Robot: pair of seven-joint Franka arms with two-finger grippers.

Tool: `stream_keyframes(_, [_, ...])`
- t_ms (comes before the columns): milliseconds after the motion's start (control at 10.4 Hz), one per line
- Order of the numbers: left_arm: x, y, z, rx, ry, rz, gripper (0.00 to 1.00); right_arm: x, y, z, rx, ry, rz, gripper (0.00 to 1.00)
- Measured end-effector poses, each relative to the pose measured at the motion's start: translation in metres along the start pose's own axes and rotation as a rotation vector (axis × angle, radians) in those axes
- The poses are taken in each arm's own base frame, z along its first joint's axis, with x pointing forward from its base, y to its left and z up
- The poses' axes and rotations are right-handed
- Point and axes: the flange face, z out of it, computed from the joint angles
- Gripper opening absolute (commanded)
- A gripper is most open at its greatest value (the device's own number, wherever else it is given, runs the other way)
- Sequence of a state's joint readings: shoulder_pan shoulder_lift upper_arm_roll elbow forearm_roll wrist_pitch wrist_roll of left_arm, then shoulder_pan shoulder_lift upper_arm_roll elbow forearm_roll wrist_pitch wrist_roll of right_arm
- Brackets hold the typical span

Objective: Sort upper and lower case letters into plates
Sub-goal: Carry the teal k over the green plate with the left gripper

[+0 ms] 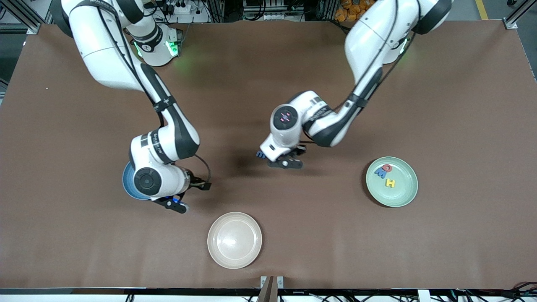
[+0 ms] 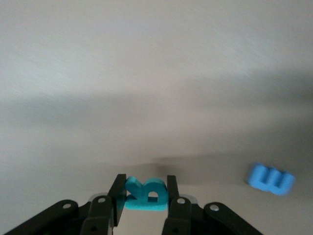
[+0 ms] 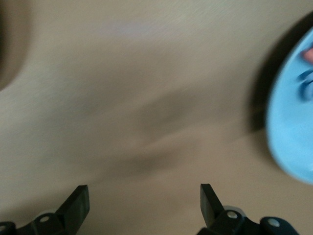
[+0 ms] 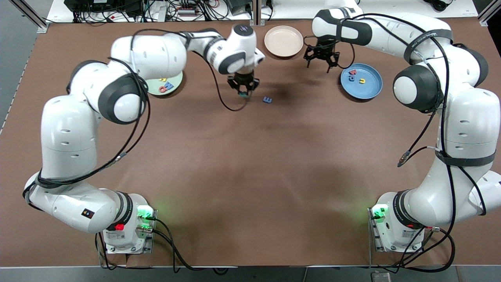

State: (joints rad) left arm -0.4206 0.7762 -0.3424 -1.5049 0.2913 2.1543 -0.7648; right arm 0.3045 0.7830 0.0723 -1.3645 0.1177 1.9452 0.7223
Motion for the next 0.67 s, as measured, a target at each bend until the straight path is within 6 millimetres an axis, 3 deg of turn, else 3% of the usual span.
stream_keyframes(288, [0.050, -0.092, -0.031, -0.023, -0.022, 0.011, 0.01, -0.033, -0.038, 0.004, 0.039, 0.007, 0.084, 1.00])
stream_keyframes(672, [0.097, -0.231, -0.048, -0.033, -0.027, 0.072, 0.00, -0.118, -0.112, 0.022, 0.065, 0.048, 0.143, 1.00])
